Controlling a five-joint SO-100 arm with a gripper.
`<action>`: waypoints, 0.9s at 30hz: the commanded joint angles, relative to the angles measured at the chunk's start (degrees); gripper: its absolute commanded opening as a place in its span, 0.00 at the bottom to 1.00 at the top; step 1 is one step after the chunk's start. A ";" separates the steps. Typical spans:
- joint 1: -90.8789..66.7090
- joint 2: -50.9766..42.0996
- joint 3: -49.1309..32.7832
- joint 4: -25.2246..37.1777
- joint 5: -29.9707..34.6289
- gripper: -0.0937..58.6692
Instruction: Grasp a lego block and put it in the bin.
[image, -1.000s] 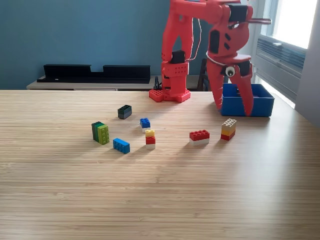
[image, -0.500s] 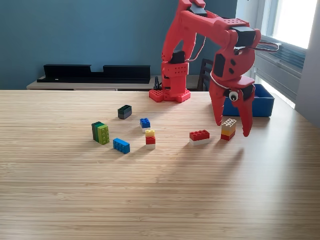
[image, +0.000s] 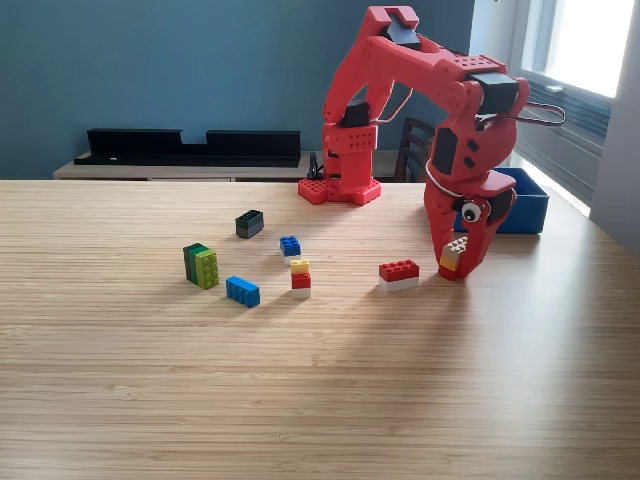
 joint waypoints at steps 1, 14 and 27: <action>-0.70 2.02 -10.90 5.63 3.69 0.00; -4.92 11.51 -17.23 14.77 11.43 0.00; -20.39 36.47 -0.35 15.03 13.97 0.00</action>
